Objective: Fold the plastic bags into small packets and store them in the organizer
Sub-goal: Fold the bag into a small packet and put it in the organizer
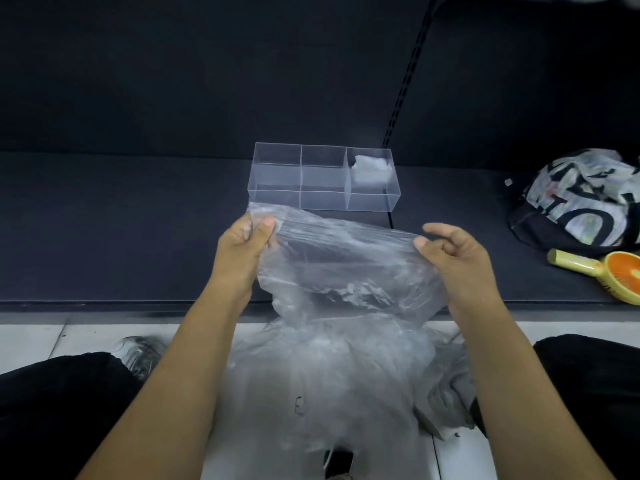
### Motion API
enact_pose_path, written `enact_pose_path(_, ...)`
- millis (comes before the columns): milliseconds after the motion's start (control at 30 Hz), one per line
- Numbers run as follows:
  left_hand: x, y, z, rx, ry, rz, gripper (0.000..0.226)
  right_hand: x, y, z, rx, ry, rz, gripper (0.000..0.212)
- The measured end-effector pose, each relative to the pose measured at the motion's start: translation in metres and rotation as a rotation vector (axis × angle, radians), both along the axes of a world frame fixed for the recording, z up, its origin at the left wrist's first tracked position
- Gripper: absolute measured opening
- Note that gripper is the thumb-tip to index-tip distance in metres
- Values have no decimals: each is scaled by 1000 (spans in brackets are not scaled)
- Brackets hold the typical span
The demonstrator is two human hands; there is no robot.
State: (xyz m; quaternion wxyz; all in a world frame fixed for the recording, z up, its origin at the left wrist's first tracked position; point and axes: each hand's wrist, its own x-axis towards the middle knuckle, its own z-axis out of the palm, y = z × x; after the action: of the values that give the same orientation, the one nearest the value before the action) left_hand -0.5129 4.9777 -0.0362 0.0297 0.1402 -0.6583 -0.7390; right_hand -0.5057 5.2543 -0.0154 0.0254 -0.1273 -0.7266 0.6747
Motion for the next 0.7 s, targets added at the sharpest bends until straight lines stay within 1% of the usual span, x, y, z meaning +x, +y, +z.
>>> enact_pose_path(67,0,-2,-2,-27,-11,-1,43,1,3,-3,-175,-38,-50,21)
enact_pose_path(100,0,-3,-2,-36,-11,-8,39,1,5,-5,-236,-101,-23,27)
enact_pose_path(133,0,-4,-2,-40,-13,-27,30,1,7,-7,-247,-207,50,41)
enact_pose_path(200,1,-5,-4,-22,-23,-102,14,0,7,-11,-203,-497,292,75)
enact_pose_path(233,2,-6,-5,-16,-30,-150,13,1,4,-14,-195,-610,387,87)
enact_pose_path(267,3,-7,-6,-18,-37,-196,14,1,2,-17,-176,-672,431,91)
enact_pose_path(300,4,-7,-6,-22,-40,-228,15,1,-1,-19,-155,-678,425,86)
enact_pose_path(333,5,-9,-7,-25,-47,-245,15,0,-4,-21,-136,-618,388,71)
enact_pose_path(400,5,-12,-7,-22,-64,-243,15,2,-8,-25,-170,-414,306,37)
enact_pose_path(467,5,-15,-8,-5,-87,-202,14,2,-11,-27,-235,-239,197,18)
enact_pose_path(500,5,-17,-9,-11,-101,-186,14,1,-12,-27,-243,-169,143,14)
enact_pose_path(533,6,-20,-11,-40,-120,-199,14,0,-12,-26,-233,-107,106,15)
enact_pose_path(567,6,-25,-12,-88,-148,-261,17,-1,-13,-25,-213,-57,88,18)
enact_pose_path(600,8,-32,-12,-148,-188,-376,22,-2,-14,-23,-195,-20,86,20)
enact_pose_path(700,12,-53,-1,-286,-357,-827,52,-2,-17,-15,-162,26,143,20)
